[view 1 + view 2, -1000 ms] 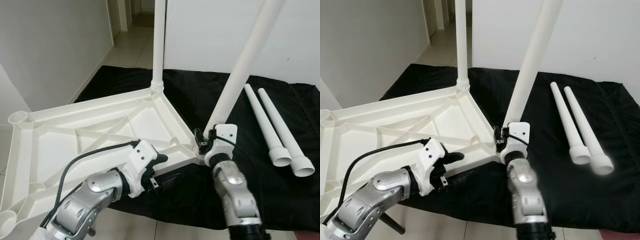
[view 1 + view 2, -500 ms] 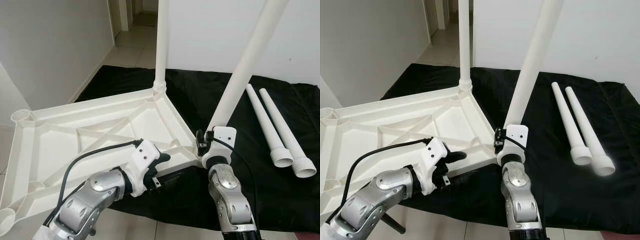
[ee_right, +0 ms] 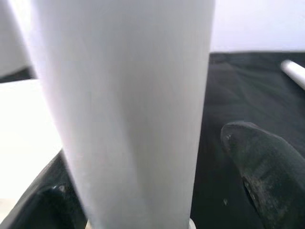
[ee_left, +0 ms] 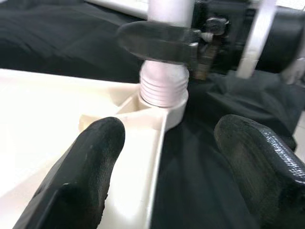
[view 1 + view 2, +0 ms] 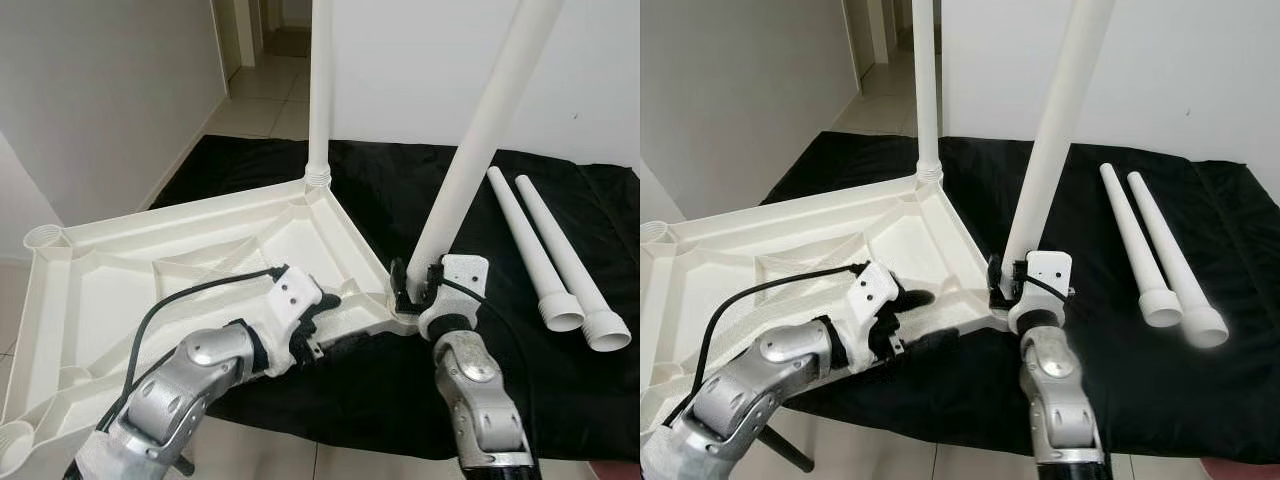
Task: Building children table
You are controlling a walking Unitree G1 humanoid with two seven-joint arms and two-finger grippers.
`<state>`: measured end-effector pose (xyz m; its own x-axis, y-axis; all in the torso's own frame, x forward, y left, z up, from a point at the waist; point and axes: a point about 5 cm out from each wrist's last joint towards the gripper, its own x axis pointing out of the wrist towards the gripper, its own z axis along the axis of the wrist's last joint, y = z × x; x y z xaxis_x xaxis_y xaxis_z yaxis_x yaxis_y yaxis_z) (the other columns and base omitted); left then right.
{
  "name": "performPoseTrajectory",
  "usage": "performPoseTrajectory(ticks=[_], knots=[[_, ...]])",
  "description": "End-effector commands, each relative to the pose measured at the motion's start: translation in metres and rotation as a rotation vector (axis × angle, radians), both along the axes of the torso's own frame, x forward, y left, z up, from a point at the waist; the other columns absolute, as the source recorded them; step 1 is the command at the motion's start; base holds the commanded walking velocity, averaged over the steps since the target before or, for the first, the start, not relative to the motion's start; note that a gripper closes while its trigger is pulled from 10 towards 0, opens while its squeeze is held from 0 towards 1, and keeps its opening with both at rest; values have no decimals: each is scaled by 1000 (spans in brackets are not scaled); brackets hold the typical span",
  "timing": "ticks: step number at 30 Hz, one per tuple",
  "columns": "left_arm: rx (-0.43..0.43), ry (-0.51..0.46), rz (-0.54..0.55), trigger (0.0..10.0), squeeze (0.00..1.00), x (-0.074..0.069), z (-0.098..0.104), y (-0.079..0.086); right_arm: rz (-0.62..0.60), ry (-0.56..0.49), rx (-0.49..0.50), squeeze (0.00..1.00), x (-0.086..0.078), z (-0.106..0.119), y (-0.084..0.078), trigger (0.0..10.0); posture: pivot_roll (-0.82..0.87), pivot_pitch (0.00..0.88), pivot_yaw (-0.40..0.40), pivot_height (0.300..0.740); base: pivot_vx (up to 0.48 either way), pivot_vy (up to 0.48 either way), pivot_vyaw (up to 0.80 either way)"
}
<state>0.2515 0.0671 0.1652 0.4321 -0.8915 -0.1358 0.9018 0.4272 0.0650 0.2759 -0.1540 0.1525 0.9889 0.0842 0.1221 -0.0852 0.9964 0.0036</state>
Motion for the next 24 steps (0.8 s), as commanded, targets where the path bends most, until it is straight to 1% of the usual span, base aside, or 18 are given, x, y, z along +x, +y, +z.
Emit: performPoseTrajectory(ticks=[1, 2, 3, 5, 6, 8, 9, 10, 11, 13, 14, 15, 16, 17, 19, 20, 21, 24], knots=[[4, -3, -48, 10000, 0, 0, 0, 1, 30, 1, 16, 0, -1, -2, 1, 10000, -121, 0, 67, 740, 0, 0, 0], [6, -4, -51, 10000, 0, 0, 1, 1, 79, -6, 4, 0, 0, -2, 0, 10000, -121, 0, 71, 740, 0, 0, 0], [6, -4, -51, 10000, 0, 0, 1, 1, 79, -6, 4, 0, 0, -2, 0, 10000, -121, 0, 71, 740, 0, 0, 0], [10, -7, -56, 10000, 0, 1, 2, 3, 179, -25, -6, 0, 2, -1, -6, 10000, -122, 3, 80, 740, 0, 0, 0], [10, -7, -56, 10000, 0, 1, 2, 3, 179, -25, -6, 0, 2, -1, -6, 10000, -122, 3, 80, 740, 0, 0, 0], [19, -9, -60, 10000, 0, 3, 1, 4, 303, -26, -34, 0, 8, -1, -11, 10000, -121, 11, 85, 740, 0, 0, 0], [19, -9, -60, 10000, 0, 3, 1, 4, 303, -26, -34, 0, 8, -1, -11, 10000, -121, 11, 85, 740, 0, 0, 0], [22, -9, -61, 10000, 0, 4, 0, 4, 342, -23, -47, 0, 10, -2, -11, 10000, -121, 11, 85, 740, 0, 0, 0], [22, -9, -61, 10000, 0, 4, 0, 4, 342, -23, -47, 0, 10, -2, -11, 10000, -121, 11, 85, 740, 0, 0, 0], [18, -9, -66, 10000, 0, 3, 1, 2, 422, -4, -90, 0, 18, -5, -12, 10000, -123, 8, 97, 740, 0, 0, 0], [18, -9, -66, 10000, 0, 3, 1, 2, 422, -4, -90, 0, 18, -5, -12, 10000, -123, 8, 97, 740, 0, 0, 0], [14, -9, -71, 10000, 0, 3, 2, 0, 452, 15, -102, 0, 24, -8, -13, 10000, -122, 0, 100, 740, 0, 0, 0], [14, -9, -71, 10000, 0, 3, 2, 0, 452, 15, -102, 0, 24, -8, -13, 10000, -122, 0, 100, 740, 0, 0, 0], [12, -10, -79, 10000, 0, 1, 2, -2, 482, 31, -117, 0, 30, -10, -13, 4784, -119, 0, 102, 740, 0, 0, 0], [11, -11, -85, 10000, 0, 1, 2, -3, 503, 39, -123, 0, 33, -11, -14, 4784, -119, 0, 102, 740, 0, 0, 0], [11, -13, -89, 10000, 0, 1, 2, -4, 519, 45, -137, 0, 35, -13, -15, 1804, -114, 0, 106, 740, 0, 0, 0], [11, -13, -93, 10000, 0, 0, 1, -6, 538, 55, -147, 0, 37, -16, -17, 0, -110, 0, 107, 740, 0, 0, 0], [11, -14, -100, 10000, 0, -1, 0, -9, 559, 67, -154, 0, 40, -20, -20, 0, -98, 0, 97, 740, 0, 0, 0]])
